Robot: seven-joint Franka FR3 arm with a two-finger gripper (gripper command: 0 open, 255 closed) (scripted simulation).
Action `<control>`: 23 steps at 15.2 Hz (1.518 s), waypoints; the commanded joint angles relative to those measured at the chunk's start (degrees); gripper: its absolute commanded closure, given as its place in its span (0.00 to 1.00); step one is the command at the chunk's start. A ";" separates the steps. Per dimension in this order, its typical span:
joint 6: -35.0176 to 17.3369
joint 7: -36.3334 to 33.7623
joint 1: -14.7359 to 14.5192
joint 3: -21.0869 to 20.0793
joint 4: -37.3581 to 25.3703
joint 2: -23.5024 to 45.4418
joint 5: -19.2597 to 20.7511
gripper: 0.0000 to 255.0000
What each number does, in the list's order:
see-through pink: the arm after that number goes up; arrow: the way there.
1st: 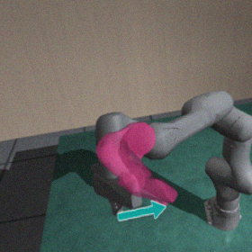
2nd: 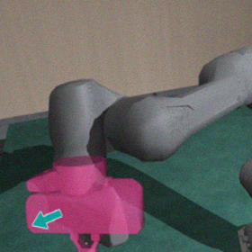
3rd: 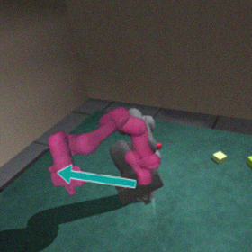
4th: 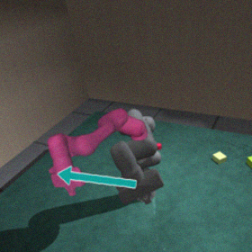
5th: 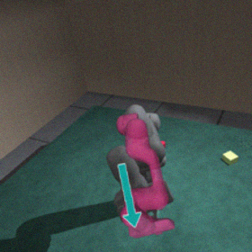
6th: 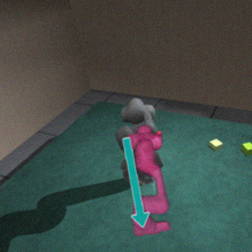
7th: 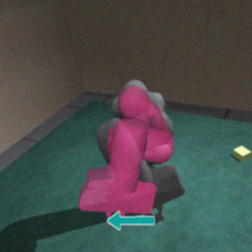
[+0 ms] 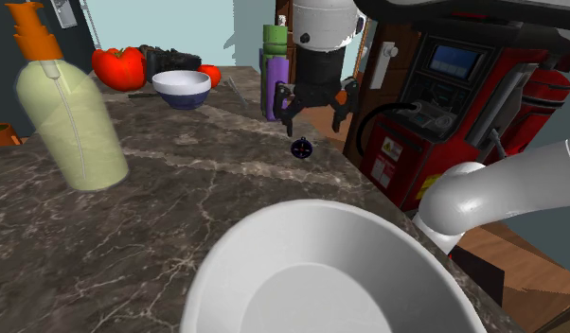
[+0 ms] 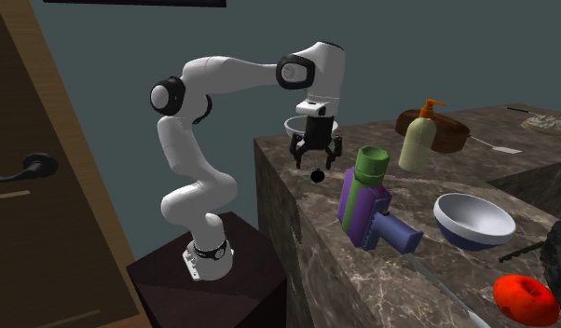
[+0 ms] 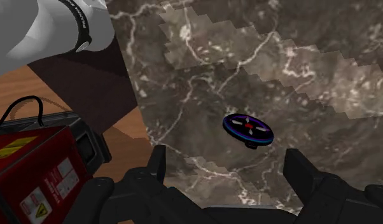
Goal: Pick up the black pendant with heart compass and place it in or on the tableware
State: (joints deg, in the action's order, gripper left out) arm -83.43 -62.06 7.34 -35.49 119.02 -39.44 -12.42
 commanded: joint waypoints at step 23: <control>-4.97 -5.23 1.28 -4.37 3.23 0.82 -1.15 1.00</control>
State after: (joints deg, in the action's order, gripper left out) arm -88.40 -67.28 8.63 -39.87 122.24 -38.62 -13.57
